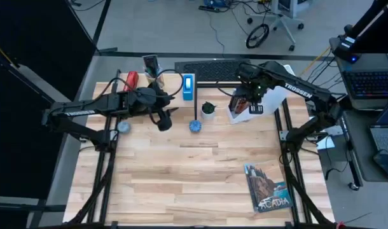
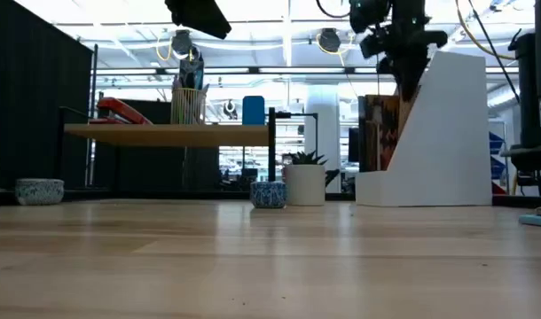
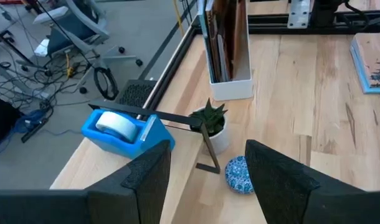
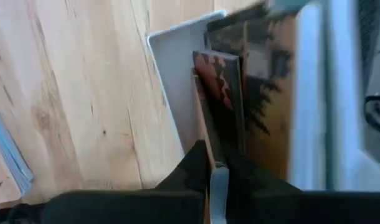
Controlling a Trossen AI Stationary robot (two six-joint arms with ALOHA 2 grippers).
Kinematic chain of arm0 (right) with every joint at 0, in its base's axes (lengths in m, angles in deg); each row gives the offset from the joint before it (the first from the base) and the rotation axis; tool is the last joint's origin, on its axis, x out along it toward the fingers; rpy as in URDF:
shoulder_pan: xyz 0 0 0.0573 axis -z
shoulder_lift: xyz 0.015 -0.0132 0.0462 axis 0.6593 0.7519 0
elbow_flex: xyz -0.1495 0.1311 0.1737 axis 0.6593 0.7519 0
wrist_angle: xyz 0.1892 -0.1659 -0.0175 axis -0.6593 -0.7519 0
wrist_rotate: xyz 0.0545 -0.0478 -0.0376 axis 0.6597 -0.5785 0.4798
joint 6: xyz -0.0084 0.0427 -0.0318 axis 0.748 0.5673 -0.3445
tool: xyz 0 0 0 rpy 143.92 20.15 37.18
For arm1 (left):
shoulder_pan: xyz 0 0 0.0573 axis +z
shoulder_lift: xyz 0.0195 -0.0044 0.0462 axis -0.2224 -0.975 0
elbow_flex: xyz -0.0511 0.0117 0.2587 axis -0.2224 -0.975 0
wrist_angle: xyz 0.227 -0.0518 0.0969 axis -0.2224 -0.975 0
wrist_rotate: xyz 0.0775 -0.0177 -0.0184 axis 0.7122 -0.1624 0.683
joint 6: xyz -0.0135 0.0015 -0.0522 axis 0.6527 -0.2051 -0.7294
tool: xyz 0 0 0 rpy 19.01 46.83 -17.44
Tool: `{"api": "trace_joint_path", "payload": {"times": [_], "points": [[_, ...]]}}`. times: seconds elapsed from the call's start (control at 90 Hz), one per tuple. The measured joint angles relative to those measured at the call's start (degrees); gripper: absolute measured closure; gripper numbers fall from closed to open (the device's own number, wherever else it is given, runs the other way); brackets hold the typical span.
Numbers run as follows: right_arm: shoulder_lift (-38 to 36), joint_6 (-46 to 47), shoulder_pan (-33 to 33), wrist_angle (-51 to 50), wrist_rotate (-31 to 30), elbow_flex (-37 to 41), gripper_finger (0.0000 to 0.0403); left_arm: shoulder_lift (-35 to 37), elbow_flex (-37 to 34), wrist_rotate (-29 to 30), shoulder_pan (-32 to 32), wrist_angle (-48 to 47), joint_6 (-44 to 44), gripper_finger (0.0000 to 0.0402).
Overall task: Stock shelves
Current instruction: Remove the blue/brown book from the white book shelf
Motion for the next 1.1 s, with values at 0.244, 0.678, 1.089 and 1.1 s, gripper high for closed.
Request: {"api": "trace_joint_path", "payload": {"times": [0.244,0.678,1.089,1.1], "points": [[0.0,2.72,-2.65,-3.26,0.22,-12.1,0.0398,0.0,0.0,0.0,-0.02,0.02,-0.02,0.0207],[-0.13,11.07,-9.47,-3.12,3.53,-33.26,0.0398,0.0,0.0,0.0,-0.02,0.04,0.0,0.0207],[0.22,30.13,-16.78,-4.33,29.68,-34.33,0.0398,0.0,0.0,0.0,-0.01,0.05,0.22,0.0207],[0.22,30.66,-17.1,-4.32,30.22,-34.02,0.0398,0.0,0.0,0.0,-0.02,0.07,0.22,0.0207]]}}
